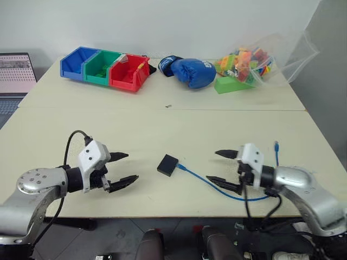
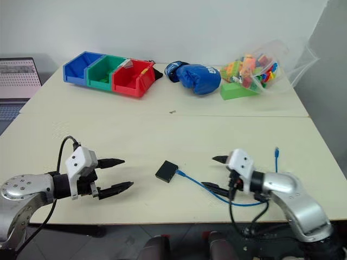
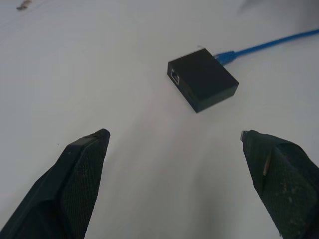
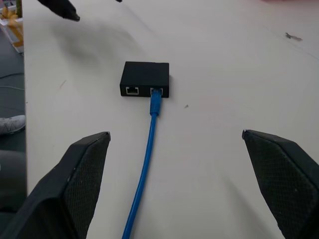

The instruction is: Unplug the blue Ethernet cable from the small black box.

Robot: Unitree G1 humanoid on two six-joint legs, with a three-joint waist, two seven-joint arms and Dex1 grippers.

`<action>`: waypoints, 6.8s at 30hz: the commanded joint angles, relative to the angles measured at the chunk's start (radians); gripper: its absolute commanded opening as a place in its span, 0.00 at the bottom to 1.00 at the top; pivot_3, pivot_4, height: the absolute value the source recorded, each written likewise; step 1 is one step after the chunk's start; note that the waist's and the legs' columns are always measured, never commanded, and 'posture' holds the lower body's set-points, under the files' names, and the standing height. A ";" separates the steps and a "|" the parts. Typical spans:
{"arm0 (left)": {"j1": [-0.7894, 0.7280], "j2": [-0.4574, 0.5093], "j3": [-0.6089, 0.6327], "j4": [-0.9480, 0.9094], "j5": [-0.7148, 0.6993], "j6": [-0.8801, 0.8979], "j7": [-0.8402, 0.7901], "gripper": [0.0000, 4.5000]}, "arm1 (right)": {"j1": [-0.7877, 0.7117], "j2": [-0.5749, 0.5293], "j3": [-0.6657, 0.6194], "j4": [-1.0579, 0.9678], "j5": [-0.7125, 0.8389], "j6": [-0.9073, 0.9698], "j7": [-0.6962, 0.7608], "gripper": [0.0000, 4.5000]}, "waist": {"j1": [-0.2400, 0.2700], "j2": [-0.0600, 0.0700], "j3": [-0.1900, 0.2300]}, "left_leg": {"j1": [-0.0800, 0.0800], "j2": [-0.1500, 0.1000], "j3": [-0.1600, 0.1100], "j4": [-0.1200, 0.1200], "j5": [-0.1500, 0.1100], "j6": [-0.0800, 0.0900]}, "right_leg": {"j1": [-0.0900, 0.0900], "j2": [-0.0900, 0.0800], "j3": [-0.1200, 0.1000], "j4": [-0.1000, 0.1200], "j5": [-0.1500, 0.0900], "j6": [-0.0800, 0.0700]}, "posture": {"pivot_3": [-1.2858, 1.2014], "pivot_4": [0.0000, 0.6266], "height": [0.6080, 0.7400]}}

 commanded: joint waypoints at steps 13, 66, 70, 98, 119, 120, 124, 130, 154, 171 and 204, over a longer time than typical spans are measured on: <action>-0.068 0.008 -0.069 0.064 0.036 -0.090 -0.105 1.00 | -0.197 0.390 0.274 0.395 -0.300 -0.116 -0.213 1.00 | -0.007 -0.003 -0.002 | -0.001 0.000 0.000 0.000 0.000 0.000 | -0.001 0.000 -0.001 0.000 0.000 -0.002 | 0.52 0.24 1.00; -0.375 -0.251 -0.070 0.209 -0.380 0.443 -0.032 0.58 | -0.467 0.170 0.260 0.414 -0.529 -0.828 0.002 0.03 | -0.008 -0.004 -0.002 | -0.001 0.000 -0.001 0.001 0.000 0.000 | 0.000 0.000 -0.003 0.002 0.003 -0.006 | 0.52 0.24 1.00; -0.381 -0.263 -0.078 0.215 -0.377 0.440 -0.033 0.39 | -0.466 0.173 0.260 0.406 -0.532 -0.828 0.004 0.03 | -0.007 -0.004 -0.002 | -0.001 0.000 -0.001 0.001 0.000 0.000 | 0.000 0.000 -0.003 0.002 0.003 -0.006 | 0.52 0.24 1.00; -0.449 -0.189 -0.210 0.220 -0.236 0.228 -0.283 0.18 | -0.351 0.145 0.050 0.013 0.231 0.282 0.040 0.86 | 0.001 -0.003 -0.002 | -0.001 0.000 -0.002 0.001 0.000 0.000 | 0.000 0.000 -0.002 0.002 0.002 -0.006 | 0.52 0.24 1.00; -0.419 -0.153 -0.200 0.168 -0.221 0.200 -0.295 0.18 | -0.406 0.228 0.011 0.158 0.360 0.444 0.018 0.86 | -0.003 -0.003 -0.002 | -0.001 0.000 -0.001 0.000 0.000 0.000 | 0.000 0.001 -0.003 0.001 0.000 -0.001 | 0.52 0.24 1.00; -0.417 -0.151 -0.199 0.170 -0.221 0.197 -0.297 0.18 | -0.407 0.227 0.007 0.162 0.362 0.446 0.017 0.86 | -0.002 -0.003 -0.002 | -0.001 0.000 -0.001 0.000 0.000 0.000 | 0.000 0.001 -0.003 0.001 0.000 -0.001 | 0.52 0.24 1.00; -0.408 -0.149 -0.197 0.183 -0.219 0.183 -0.305 0.18 | -0.409 0.220 0.001 0.173 0.365 0.448 0.018 0.86 | -0.003 -0.003 -0.002 | -0.001 0.000 -0.001 0.000 0.000 0.000 | 0.000 0.001 -0.003 0.001 0.000 -0.001 | 0.52 0.24 1.00; -0.405 -0.157 -0.204 0.199 -0.214 0.165 -0.306 0.18 | -0.408 0.215 0.014 0.172 0.355 0.441 0.015 0.86 | -0.003 -0.003 -0.002 | -0.001 0.000 -0.001 0.000 0.000 0.000 | -0.001 0.001 -0.003 0.001 0.000 -0.001 | 0.52 0.24 1.00; -0.386 -0.177 -0.214 0.183 -0.221 0.158 -0.292 0.18 | -0.405 0.192 0.064 0.142 0.320 0.425 0.036 0.01 | -0.003 -0.003 -0.002 | -0.001 0.000 -0.001 0.000 0.000 0.000 | -0.001 0.001 -0.003 0.001 0.000 -0.001 | 0.52 0.24 1.00; -0.359 -0.111 -0.206 0.307 -0.205 0.123 -0.445 0.18 | -0.395 0.178 -0.004 0.092 0.426 0.496 0.061 0.41 | -0.010 -0.002 -0.001 | -0.001 0.000 -0.001 0.000 0.000 0.000 | -0.001 0.001 -0.004 0.000 0.000 -0.001 | 0.52 0.24 1.00; -0.337 -0.133 -0.154 0.183 -0.289 0.201 -0.333 0.18 | -0.329 0.310 0.046 0.165 0.393 0.434 -0.021 0.42 | -0.016 -0.002 -0.001 | -0.002 0.000 -0.002 -0.001 0.000 0.000 | -0.001 0.001 -0.002 0.000 0.000 -0.001 | 0.52 0.24 1.00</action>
